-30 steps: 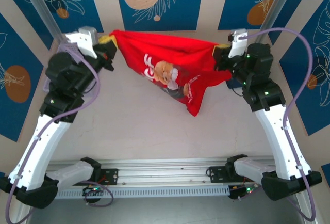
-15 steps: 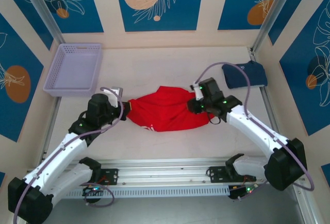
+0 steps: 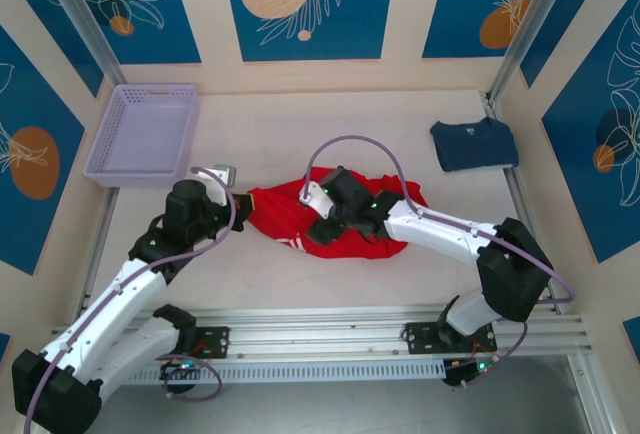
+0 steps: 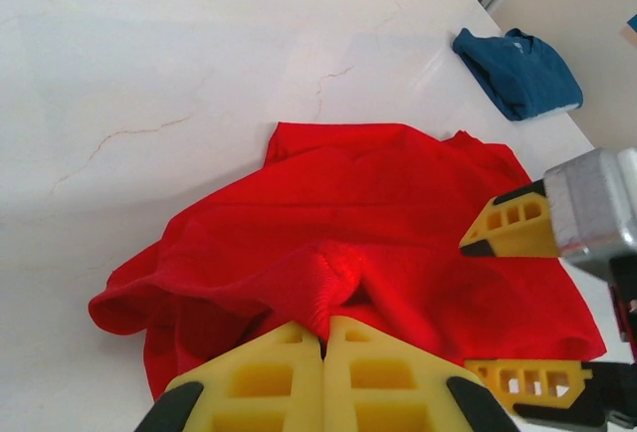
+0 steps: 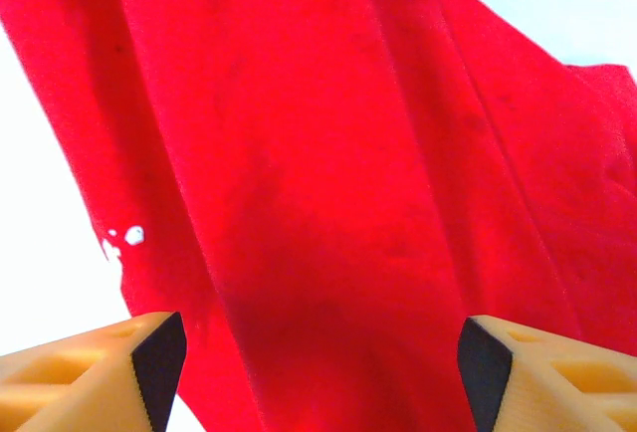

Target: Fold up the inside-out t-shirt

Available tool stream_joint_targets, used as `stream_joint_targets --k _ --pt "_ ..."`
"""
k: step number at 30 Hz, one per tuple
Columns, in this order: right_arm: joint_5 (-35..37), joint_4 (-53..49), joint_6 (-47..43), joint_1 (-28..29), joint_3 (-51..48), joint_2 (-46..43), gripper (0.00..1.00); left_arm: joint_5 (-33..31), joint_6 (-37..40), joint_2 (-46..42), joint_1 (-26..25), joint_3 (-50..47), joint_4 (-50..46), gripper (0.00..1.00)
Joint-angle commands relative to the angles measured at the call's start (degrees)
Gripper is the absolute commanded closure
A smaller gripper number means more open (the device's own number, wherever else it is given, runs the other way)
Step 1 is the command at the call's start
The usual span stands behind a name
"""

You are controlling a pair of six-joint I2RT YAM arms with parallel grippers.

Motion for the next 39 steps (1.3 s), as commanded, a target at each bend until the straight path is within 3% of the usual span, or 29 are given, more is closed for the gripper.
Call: stream_joint_targets --k 1,4,6,12,14,19,23,28,31,35,39 --pt "-2.00 4.29 -1.52 1.31 -1.25 1.29 0.26 0.83 0.28 -0.86 0.55 2.27 -0.15 1.00" --pt "-1.28 5.89 -0.97 1.09 -1.30 2.78 0.33 0.76 0.29 -0.86 0.56 2.11 -0.01 1.00" --pt "-1.91 6.69 -0.76 0.65 -1.04 3.14 0.43 0.65 0.38 -0.86 0.55 2.04 -0.04 1.00" --pt "-5.25 6.83 -0.02 -1.67 -0.85 2.03 0.81 -0.23 0.38 -1.38 0.52 1.64 -0.53 1.00" --pt "-6.51 6.85 0.73 -2.53 -1.15 0.88 0.98 -1.39 0.29 -1.64 0.55 1.42 -1.26 1.00" --pt "-12.14 5.85 5.57 -6.06 -1.35 -3.47 1.00 -9.54 -1.12 -1.60 0.52 0.12 -5.00 1.00" --pt "-24.58 1.94 13.17 -11.16 2.37 -5.08 1.00 -18.86 -1.89 2.54 0.49 -1.10 -9.33 0.99" --pt "-31.84 -3.24 21.55 -13.81 9.63 -0.81 1.00 -17.00 1.02 11.43 0.47 3.08 -13.56 0.64" --pt "-38.61 -5.23 26.67 -16.97 13.78 2.12 1.00 -14.16 -0.07 9.67 -0.24 3.29 -11.63 0.47" --pt "-44.91 -6.16 30.86 -19.79 17.30 5.16 1.00 -7.60 -2.10 2.69 -3.62 -0.84 -2.23 0.38" --pt "-46.79 -6.73 32.41 -21.47 19.20 6.99 1.00 0.08 -2.05 3.11 -10.89 -3.72 7.68 0.42"
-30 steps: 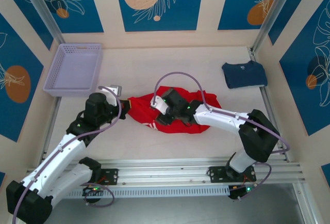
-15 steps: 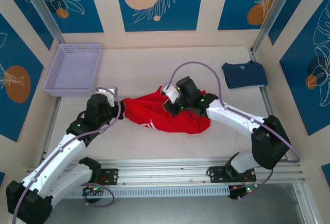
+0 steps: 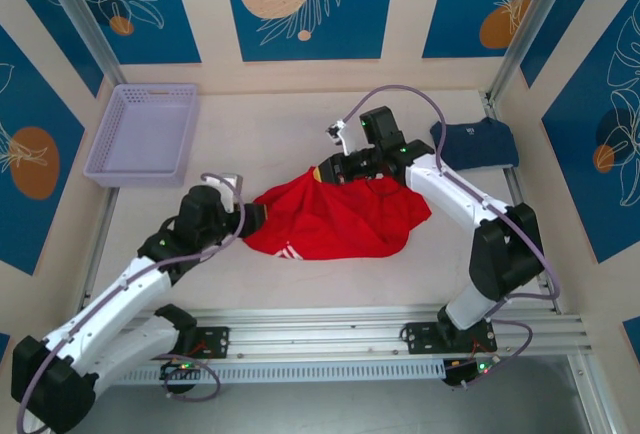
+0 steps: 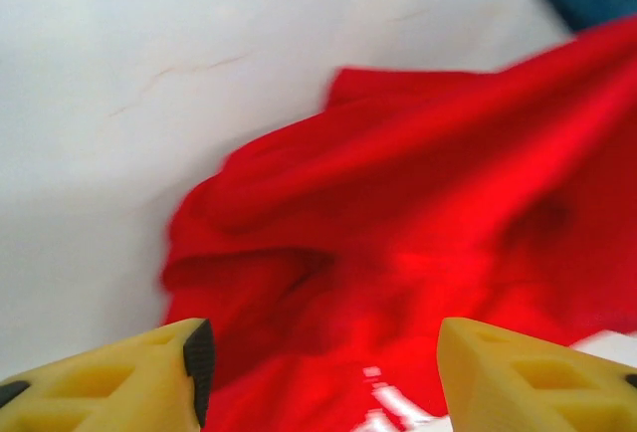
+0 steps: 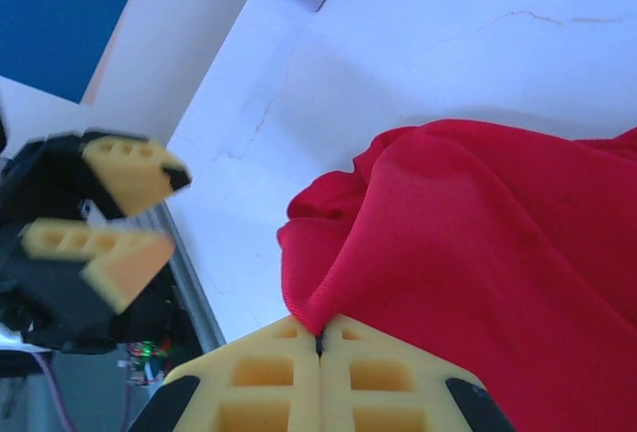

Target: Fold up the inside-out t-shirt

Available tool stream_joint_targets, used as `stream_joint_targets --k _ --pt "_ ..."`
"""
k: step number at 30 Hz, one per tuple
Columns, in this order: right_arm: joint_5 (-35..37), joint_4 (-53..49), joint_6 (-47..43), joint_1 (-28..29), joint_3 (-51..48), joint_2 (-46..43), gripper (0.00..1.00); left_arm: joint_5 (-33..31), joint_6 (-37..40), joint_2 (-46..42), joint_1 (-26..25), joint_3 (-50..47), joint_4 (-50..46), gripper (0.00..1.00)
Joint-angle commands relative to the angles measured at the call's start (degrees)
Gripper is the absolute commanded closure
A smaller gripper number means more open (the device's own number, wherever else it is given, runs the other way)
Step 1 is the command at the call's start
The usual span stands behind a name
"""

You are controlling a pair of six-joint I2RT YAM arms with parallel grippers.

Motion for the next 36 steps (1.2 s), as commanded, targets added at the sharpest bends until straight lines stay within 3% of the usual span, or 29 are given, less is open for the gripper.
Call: stream_joint_targets --k 1,7,15,18,21,25,30,34,36 --pt "-6.43 -2.16 3.79 -1.02 2.55 1.34 1.00 8.66 0.09 2.90 -5.86 -1.67 10.51 0.44" --pt "-8.17 -1.09 5.21 -2.13 3.02 2.65 1.00 11.29 1.36 17.90 -11.10 4.30 16.15 0.49" --pt "-11.23 0.56 6.56 -4.08 2.22 2.37 1.00 0.74 5.67 30.67 -10.36 11.84 15.88 0.45" --pt "-11.41 0.31 6.45 -4.18 2.23 2.27 1.00 0.33 7.00 34.38 -9.13 14.64 15.70 0.45" --pt "-11.61 0.57 6.46 -4.42 1.78 2.02 1.00 1.54 7.92 37.83 -8.32 17.51 16.06 0.52" --pt "-10.72 -0.60 5.83 -4.81 1.83 2.05 1.00 4.52 8.23 39.66 -7.70 20.77 16.03 0.80" --pt "4.18 -10.66 0.37 -4.34 5.35 2.07 0.99 11.25 5.62 34.23 -7.37 20.16 16.98 1.00" --pt "27.56 -16.71 -3.71 -2.70 6.68 -1.30 0.73 16.17 -1.32 28.24 -7.12 19.39 13.27 1.00" --pt "33.16 -15.43 -5.53 -1.21 4.00 -5.09 0.65 15.86 -5.05 25.91 -6.84 19.58 9.78 1.00"
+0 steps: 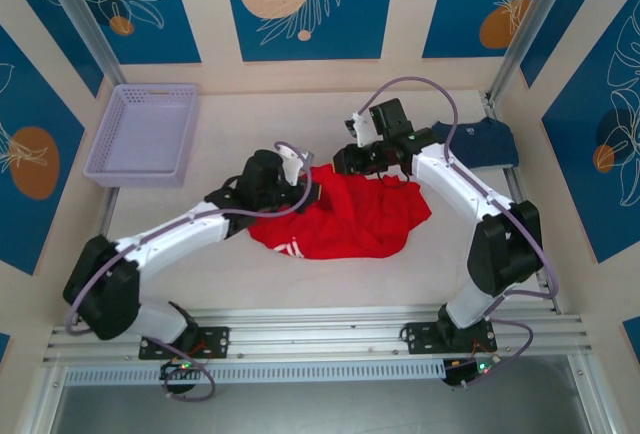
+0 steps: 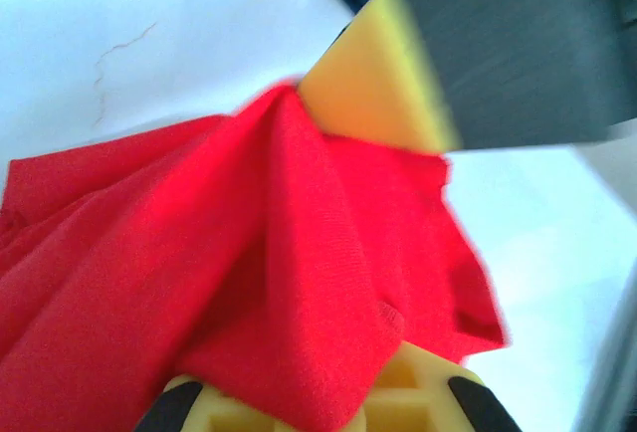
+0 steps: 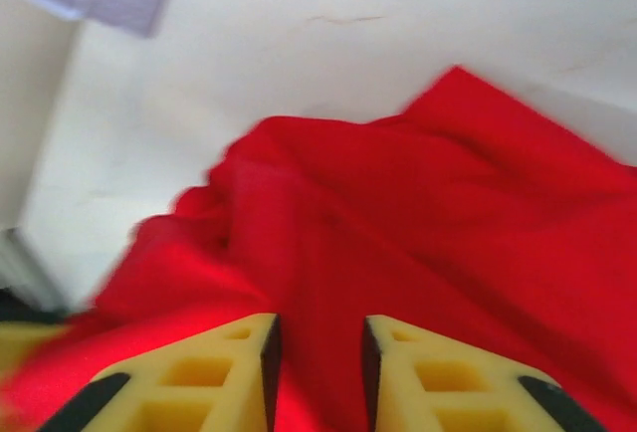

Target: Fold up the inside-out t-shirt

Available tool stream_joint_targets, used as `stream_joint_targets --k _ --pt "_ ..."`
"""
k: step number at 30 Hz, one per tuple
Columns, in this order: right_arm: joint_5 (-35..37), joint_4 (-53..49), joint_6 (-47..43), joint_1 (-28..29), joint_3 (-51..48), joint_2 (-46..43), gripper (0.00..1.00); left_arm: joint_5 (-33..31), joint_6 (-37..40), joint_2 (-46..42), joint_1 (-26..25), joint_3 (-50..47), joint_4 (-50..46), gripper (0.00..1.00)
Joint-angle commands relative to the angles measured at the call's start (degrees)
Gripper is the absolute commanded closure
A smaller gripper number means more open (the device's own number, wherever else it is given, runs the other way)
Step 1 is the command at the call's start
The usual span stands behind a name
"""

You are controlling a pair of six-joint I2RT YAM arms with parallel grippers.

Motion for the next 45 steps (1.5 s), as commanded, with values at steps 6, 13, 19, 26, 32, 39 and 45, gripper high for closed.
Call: stream_joint_targets --k 6,13,19,26,32,39,45 --pt "12.23 8.43 -6.73 7.54 -18.40 -20.88 0.52 4.68 -10.82 -7.78 1.22 1.06 -8.68 1.00" --pt "9.98 18.84 -10.45 14.83 -27.97 -24.05 0.25 6.36 -10.17 -9.50 1.20 1.11 -9.44 1.00" --pt "13.12 24.43 -13.46 16.37 -23.37 -14.24 0.40 6.28 -9.86 -10.69 1.19 0.11 -9.49 1.00" --pt "-4.36 27.68 -5.42 12.93 -25.09 -15.49 1.00 -16.35 -6.34 -12.92 1.19 -2.31 -17.38 0.86" --pt "-14.13 34.18 10.62 9.66 -28.35 -16.46 1.00 -10.75 -8.31 -17.67 0.73 -9.07 -13.95 0.48" --pt "-16.36 36.92 16.25 8.45 -28.71 -15.91 1.00 -0.26 -14.41 -19.06 0.05 -15.58 -4.86 0.43" --pt "-16.77 38.37 19.67 6.48 -29.24 -16.83 1.00 1.12 -13.37 -12.81 -0.03 -13.63 -1.52 0.57"
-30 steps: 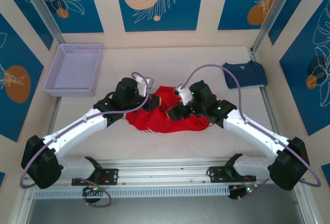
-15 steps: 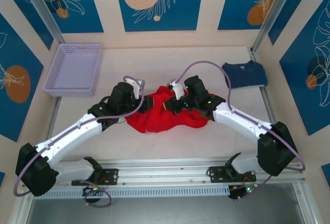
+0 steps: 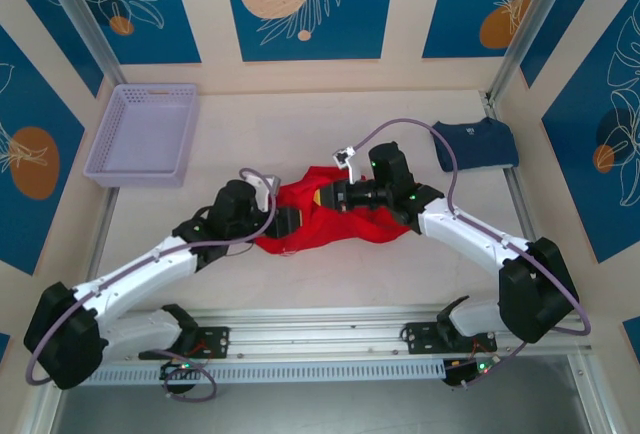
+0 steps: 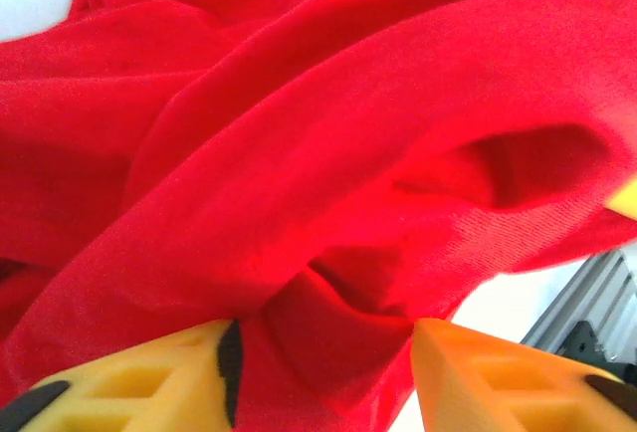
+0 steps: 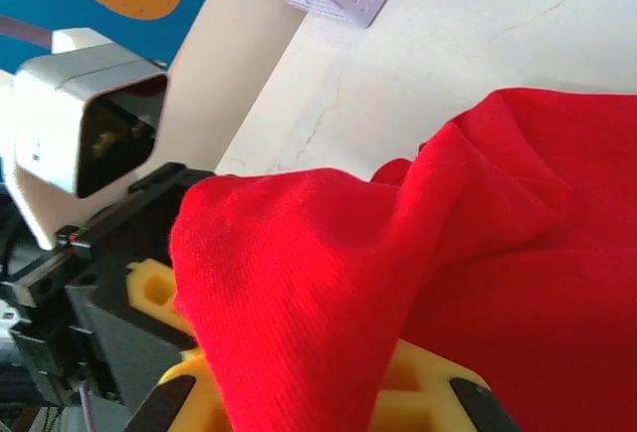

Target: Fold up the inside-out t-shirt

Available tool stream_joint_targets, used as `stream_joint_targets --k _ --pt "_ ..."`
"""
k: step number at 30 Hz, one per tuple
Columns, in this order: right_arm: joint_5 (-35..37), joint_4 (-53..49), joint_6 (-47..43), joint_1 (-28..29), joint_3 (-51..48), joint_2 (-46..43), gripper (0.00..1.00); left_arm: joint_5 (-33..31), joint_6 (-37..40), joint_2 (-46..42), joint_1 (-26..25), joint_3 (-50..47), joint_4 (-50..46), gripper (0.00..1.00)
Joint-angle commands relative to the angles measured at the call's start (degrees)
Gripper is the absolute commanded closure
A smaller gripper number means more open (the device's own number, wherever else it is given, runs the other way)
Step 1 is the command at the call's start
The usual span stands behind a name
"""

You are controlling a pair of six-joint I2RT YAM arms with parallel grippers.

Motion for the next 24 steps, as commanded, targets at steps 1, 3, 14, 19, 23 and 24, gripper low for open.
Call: stream_joint_targets --k 1,3,14,19,23,24 --pt "-2.48 2.23 4.97 -2.51 -0.34 -1.93 1.00 3.08 0.25 3.03 -0.52 0.92 3.80 0.60" --pt "-3.64 3.77 8.59 -4.60 -0.17 -2.41 1.00 3.90 -0.25 4.15 -0.57 -1.36 6.46 0.65" --pt "-9.34 15.55 21.93 -9.54 -3.06 -2.29 1.00 3.30 3.82 11.46 -0.70 -5.37 11.52 0.83" --pt "-6.45 4.36 13.07 -9.99 -0.71 -2.88 1.00 2.96 7.14 5.98 -0.69 -5.95 8.31 0.79" --pt "-6.86 1.49 10.41 -9.71 -0.29 -2.93 1.00 3.72 9.25 -4.34 -0.66 -5.92 6.69 0.62" --pt "-6.91 0.96 9.89 -9.56 -0.17 -2.92 1.00 4.45 9.23 -6.04 -0.70 -5.56 7.24 0.59"
